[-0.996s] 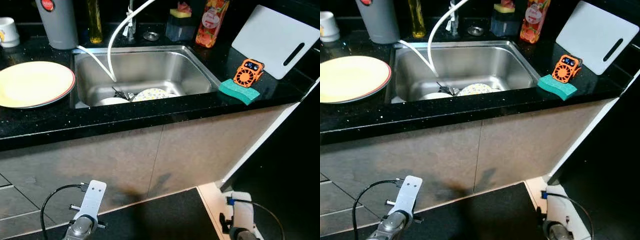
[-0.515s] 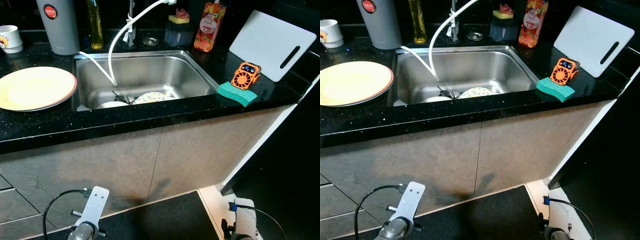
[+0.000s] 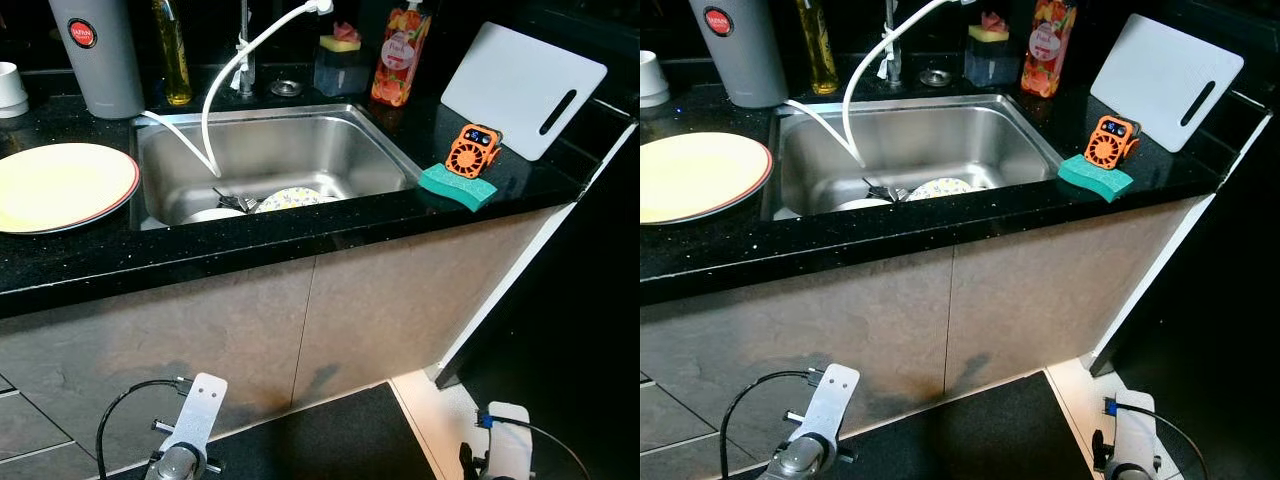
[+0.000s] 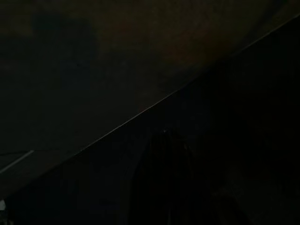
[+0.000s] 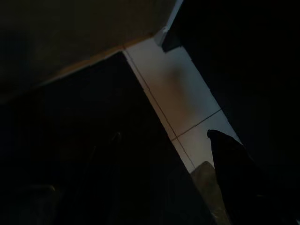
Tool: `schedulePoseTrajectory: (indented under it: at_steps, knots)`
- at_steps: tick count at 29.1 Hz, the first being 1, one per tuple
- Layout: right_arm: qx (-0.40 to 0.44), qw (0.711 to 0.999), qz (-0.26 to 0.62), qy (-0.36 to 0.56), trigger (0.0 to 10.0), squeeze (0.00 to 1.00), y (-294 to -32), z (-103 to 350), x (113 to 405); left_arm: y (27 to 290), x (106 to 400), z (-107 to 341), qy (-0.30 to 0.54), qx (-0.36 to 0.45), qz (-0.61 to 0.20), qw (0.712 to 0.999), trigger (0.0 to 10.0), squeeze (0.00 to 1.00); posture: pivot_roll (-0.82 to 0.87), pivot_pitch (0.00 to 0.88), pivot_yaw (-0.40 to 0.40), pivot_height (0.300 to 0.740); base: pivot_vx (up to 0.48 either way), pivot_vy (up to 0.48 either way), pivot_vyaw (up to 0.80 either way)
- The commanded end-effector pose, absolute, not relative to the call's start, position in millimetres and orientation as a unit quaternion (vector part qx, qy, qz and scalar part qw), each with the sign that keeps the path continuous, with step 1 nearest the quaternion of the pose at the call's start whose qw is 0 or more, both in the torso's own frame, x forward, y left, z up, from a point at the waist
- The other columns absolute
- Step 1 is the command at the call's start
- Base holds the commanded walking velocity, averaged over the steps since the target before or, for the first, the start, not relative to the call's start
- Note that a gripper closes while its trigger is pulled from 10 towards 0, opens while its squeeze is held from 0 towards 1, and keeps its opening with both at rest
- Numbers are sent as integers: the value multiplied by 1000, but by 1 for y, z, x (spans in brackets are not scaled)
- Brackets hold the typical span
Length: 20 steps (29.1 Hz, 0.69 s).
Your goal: Kitchen organization
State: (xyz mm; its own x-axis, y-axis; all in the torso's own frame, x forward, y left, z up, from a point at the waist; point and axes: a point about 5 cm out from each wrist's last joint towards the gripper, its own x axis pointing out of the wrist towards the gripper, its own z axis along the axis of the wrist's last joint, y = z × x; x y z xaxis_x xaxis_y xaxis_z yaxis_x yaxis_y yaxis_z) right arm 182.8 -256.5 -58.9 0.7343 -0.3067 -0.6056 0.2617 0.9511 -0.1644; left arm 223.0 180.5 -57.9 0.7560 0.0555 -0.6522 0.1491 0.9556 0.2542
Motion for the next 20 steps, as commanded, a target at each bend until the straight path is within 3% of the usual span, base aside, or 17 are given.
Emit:
schedulePoseTrajectory:
  at_steps: [1, 11, 20]
  knots:
    - [-37, 926, -148, 346, 10000, 0, -257, -63, 176, 177, 217, -62, 357, 146, -27, 922, 10000, 0, -94, 58, -87, 740, 0, 0, 0]
    - [-37, 927, -164, 335, 10000, 0, -269, -57, 180, 173, 214, -64, 360, 133, -17, 923, 10000, 0, -122, 58, -107, 740, 0, 0, 0]
    - [-41, 932, -166, 319, 10000, 0, -275, -50, 186, 165, 217, -64, 360, 128, -21, 924, 10000, 0, -149, 56, -105, 740, 0, 403, 0]
